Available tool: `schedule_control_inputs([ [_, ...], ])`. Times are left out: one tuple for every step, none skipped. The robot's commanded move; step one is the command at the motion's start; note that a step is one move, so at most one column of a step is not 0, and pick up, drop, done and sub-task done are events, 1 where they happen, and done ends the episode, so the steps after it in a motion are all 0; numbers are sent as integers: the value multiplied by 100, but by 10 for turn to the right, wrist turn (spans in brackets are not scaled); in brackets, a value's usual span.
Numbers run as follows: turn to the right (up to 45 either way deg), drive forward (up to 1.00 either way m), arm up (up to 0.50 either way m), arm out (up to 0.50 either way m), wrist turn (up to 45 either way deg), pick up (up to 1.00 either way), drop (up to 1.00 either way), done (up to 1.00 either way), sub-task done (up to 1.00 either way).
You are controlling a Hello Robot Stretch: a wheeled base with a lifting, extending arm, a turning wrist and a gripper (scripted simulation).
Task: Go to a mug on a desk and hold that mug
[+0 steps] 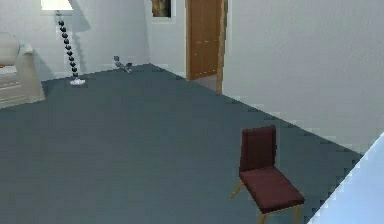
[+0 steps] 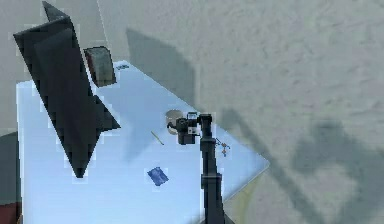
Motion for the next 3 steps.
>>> schedule_control_inputs([
  [0,0,0,0,0,100,0,0,0],
  [0,0,10,0,0,0,0,0,0],
  [0,0,0,0,0,0,0,100,0],
])
